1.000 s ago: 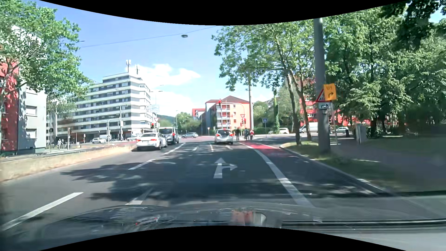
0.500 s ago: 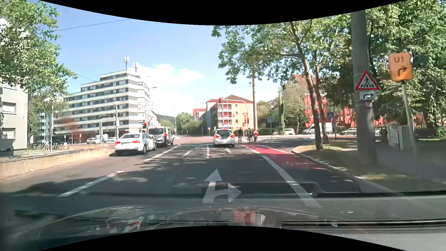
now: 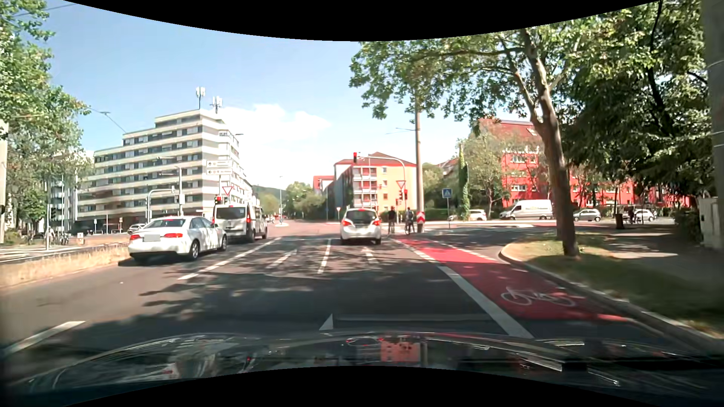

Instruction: Follow the waypoints while adhering to traffic rules and regulations

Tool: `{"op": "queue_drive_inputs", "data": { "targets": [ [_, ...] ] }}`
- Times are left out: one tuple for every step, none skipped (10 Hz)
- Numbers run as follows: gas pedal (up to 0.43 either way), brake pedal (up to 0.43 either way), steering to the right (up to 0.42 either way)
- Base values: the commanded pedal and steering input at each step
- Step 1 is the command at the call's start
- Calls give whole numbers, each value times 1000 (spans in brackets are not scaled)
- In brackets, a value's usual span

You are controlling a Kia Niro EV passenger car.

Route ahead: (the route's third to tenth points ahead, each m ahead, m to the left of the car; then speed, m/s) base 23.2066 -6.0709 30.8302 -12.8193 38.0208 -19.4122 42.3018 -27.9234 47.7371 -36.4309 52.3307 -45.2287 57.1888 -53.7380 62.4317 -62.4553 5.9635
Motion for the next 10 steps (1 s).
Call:
{"op": "queue_drive_inputs", "data": {
  "targets": [
    [0,152,2],
    [0,152,4],
    [0,159,8],
    [0,159,14],
    [0,159,23],
    [0,159,37],
    [0,159,53],
    [0,159,68],
    [0,140,83],
    [0,110,100]
  ]
}}
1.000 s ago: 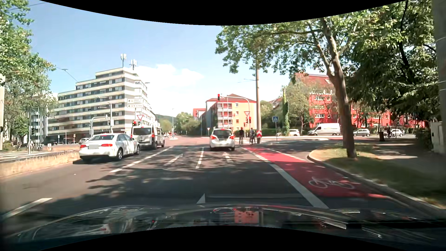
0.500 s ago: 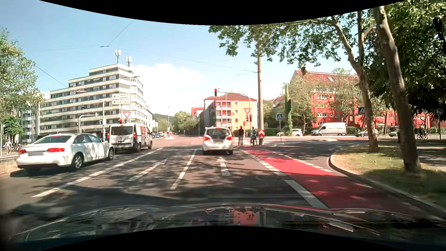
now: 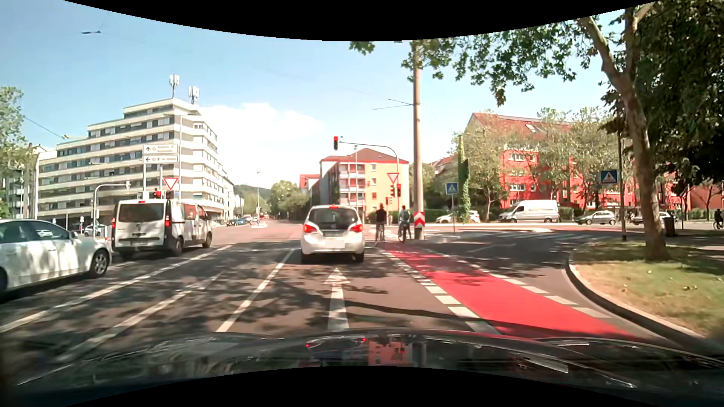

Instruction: Follow the waypoints while adhering to traffic rules and regulations

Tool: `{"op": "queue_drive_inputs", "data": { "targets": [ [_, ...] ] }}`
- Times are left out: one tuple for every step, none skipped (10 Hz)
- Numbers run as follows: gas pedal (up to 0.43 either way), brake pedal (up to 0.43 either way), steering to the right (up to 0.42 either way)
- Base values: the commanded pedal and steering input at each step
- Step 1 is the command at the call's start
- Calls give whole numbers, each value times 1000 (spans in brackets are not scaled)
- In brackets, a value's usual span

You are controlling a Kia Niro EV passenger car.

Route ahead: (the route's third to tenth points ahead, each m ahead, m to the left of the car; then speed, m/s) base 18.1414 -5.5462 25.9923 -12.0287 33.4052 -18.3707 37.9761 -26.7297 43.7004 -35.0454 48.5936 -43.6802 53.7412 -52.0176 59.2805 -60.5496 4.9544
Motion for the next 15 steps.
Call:
{"op": "queue_drive_inputs", "data": {
  "targets": [
    [0,73,112],
    [0,18,133],
    [0,0,159],
    [0,0,179],
    [0,0,194],
    [0,0,206],
    [0,0,213],
    [0,0,215],
    [0,0,213],
    [0,0,203],
    [0,0,191],
    [0,0,180],
    [0,0,171],
    [0,0,165],
    [28,0,164]
  ]
}}
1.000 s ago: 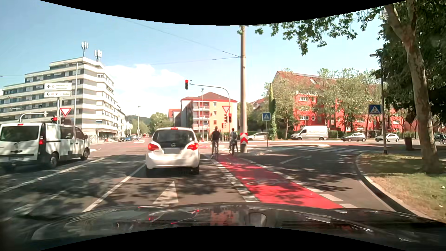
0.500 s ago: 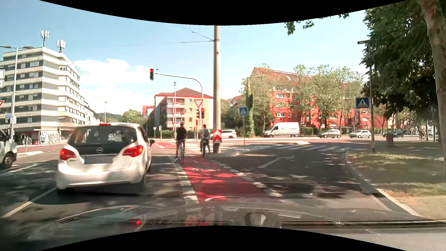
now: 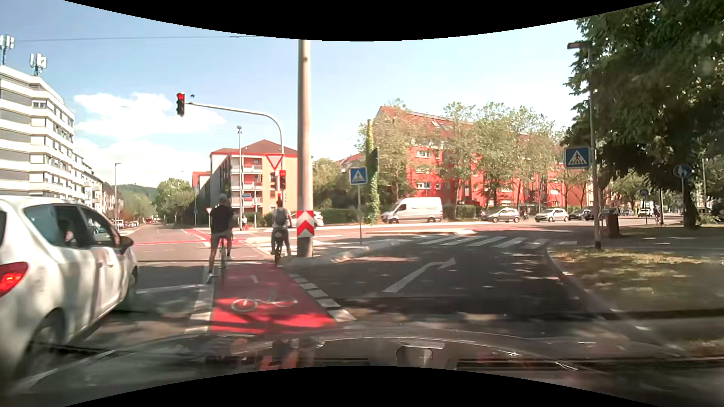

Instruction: Follow the waypoints while adhering to traffic rules and regulations

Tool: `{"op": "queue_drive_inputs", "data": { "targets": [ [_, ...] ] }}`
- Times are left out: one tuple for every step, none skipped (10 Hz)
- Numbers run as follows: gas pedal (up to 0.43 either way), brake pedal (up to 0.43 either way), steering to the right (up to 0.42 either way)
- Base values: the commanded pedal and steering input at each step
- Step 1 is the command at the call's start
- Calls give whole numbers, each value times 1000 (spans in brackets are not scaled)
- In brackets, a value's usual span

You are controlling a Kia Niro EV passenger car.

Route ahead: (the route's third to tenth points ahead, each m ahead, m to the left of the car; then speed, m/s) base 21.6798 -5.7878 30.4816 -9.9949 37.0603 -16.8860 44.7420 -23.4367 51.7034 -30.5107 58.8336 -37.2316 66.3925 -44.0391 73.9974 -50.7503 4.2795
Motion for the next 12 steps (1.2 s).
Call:
{"op": "queue_drive_inputs", "data": {
  "targets": [
    [59,0,164],
    [79,0,163],
    [87,0,161],
    [87,0,160],
    [87,0,157],
    [87,0,150],
    [87,0,139],
    [67,0,134],
    [8,0,133],
    [8,0,132],
    [0,0,131],
    [0,0,131]
  ]
}}
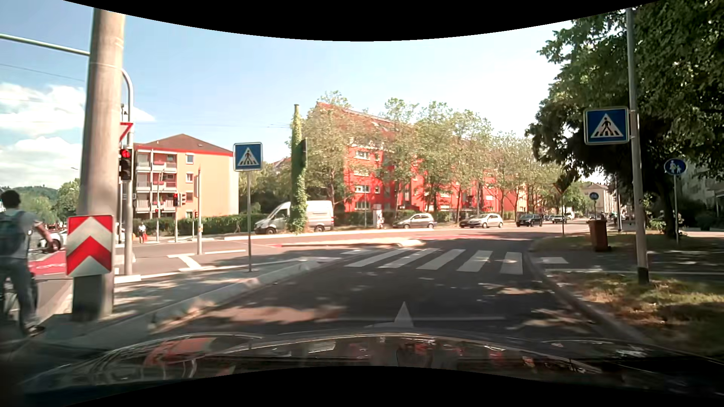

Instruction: Follow the waypoints while adhering to traffic rules and regulations

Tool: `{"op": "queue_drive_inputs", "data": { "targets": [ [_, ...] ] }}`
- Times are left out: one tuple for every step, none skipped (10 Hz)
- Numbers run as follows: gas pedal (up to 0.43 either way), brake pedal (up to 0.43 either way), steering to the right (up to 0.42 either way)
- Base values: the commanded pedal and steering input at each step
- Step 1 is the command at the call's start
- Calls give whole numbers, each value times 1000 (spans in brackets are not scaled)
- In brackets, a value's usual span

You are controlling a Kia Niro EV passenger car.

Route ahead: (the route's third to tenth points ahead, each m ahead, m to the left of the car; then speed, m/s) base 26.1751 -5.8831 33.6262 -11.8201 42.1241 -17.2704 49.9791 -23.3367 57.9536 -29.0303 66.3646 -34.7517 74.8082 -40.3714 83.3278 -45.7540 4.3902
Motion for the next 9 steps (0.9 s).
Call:
{"op": "queue_drive_inputs", "data": {
  "targets": [
    [0,0,131],
    [0,0,131],
    [0,0,129],
    [0,0,127],
    [0,0,124],
    [0,0,124],
    [0,0,124],
    [0,0,124],
    [0,0,124]
  ]
}}
